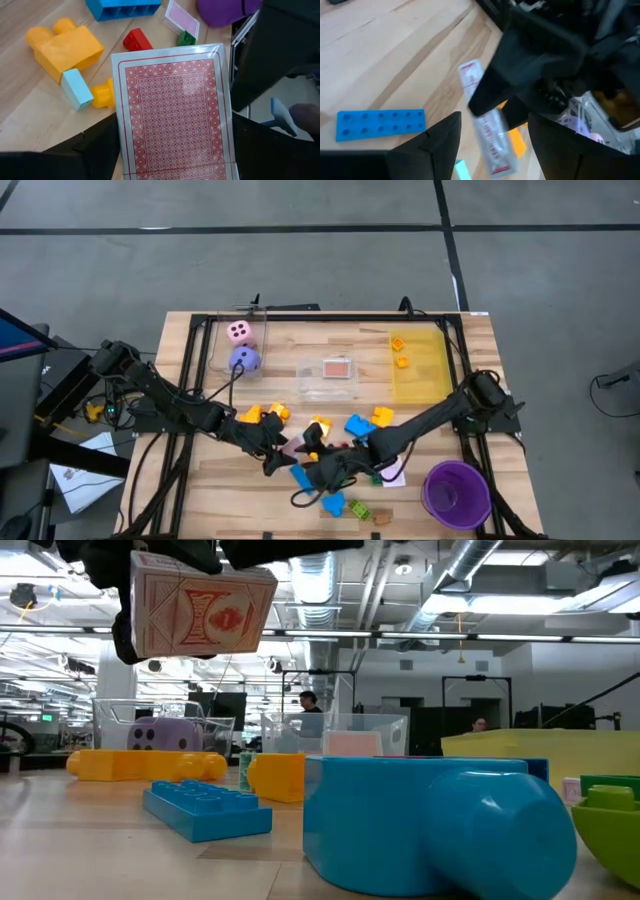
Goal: Pick & Place Toys
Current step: Put the red deck of cards into the bottom transparent bin
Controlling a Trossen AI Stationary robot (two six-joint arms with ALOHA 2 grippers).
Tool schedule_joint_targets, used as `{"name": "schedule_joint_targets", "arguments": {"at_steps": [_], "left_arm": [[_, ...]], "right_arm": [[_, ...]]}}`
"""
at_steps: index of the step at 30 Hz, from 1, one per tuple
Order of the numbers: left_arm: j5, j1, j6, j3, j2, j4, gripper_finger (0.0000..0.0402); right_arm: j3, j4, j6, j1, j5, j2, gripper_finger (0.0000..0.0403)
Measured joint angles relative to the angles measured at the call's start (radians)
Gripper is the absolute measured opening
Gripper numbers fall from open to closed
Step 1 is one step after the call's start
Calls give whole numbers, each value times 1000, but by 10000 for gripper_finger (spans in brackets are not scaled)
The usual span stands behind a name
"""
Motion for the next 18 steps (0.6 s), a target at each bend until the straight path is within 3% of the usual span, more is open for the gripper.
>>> {"name": "schedule_joint_targets", "arguments": {"at_steps": [18], "left_arm": [[47, 39, -26, 0, -1, 97, 324]], "right_arm": [[1, -31, 7, -29, -19, -1, 222]]}}
